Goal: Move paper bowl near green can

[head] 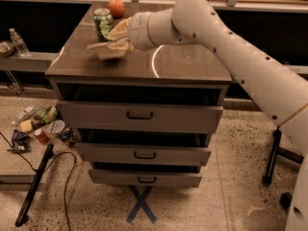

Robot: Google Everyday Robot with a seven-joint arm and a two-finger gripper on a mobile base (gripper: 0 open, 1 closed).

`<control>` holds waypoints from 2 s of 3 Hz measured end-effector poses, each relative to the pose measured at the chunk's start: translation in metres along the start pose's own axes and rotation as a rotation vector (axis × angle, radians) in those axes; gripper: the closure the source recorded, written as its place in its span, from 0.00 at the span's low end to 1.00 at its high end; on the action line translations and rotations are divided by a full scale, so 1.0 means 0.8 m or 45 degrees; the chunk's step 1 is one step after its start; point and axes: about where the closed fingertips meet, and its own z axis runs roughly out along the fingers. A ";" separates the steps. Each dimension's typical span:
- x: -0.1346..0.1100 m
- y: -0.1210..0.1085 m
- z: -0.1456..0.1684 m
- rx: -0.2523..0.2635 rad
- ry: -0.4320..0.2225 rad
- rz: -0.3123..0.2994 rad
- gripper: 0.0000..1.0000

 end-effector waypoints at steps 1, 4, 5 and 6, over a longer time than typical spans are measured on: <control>-0.006 0.000 0.009 -0.001 -0.019 0.005 0.04; 0.017 -0.011 -0.019 0.044 0.032 0.078 0.00; 0.019 0.009 -0.019 0.001 0.040 0.087 0.00; 0.019 0.007 -0.015 0.002 0.042 0.082 0.00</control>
Offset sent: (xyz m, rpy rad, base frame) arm 0.0063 -0.0215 0.0093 0.0271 0.0339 -0.0462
